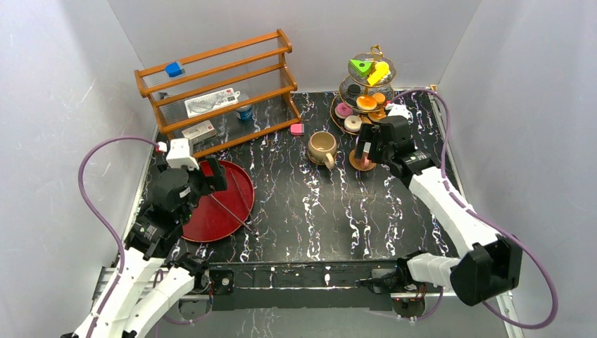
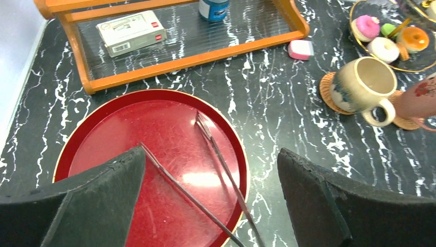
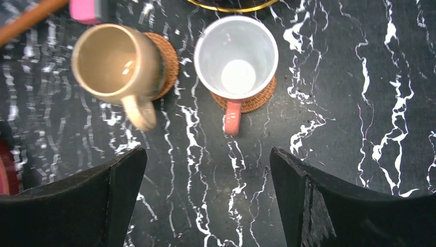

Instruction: Serve the afternoon tea

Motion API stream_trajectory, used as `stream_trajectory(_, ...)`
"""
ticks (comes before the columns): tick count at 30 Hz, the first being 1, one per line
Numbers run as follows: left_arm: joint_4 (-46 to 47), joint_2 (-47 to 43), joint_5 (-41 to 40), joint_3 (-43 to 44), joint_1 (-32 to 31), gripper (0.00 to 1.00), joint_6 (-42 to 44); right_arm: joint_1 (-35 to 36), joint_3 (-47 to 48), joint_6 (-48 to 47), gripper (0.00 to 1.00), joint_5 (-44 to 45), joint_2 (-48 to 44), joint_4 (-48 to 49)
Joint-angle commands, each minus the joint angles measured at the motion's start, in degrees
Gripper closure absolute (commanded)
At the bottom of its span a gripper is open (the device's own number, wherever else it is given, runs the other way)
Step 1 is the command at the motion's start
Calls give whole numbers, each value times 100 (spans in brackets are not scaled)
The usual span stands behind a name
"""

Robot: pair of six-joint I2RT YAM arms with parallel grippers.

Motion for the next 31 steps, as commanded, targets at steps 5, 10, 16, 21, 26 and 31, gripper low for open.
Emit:
stream_trajectory(5, -1030, 943, 193, 1411, -28, 2, -795, 0, 892, -68, 1, -812, -1005, -790)
stream_trajectory(10, -1186, 1096, 505, 2143, -28, 2, -966, -4, 1316, -39, 1, -1293, -1463, -921)
stream_trajectory(16, -1097, 973, 825, 2736, -28, 2, -956, -1, 1109, 124, 1, -1635, -2047, -800)
stream_trajectory(21, -976, 854, 1019, 2695, -28, 2, -1041, -6, 940, 255, 1, -1965, -2119, -907)
stream_trajectory(26, -843, 691, 1089, 2437, -28, 2, -1110, 1, 742, 404, 1, -2041, -2119, -885)
stream_trajectory(31, -872, 682, 1018, 2380, -28, 2, -993, -1, 733, 422, 1, -2029, -2077, -889)
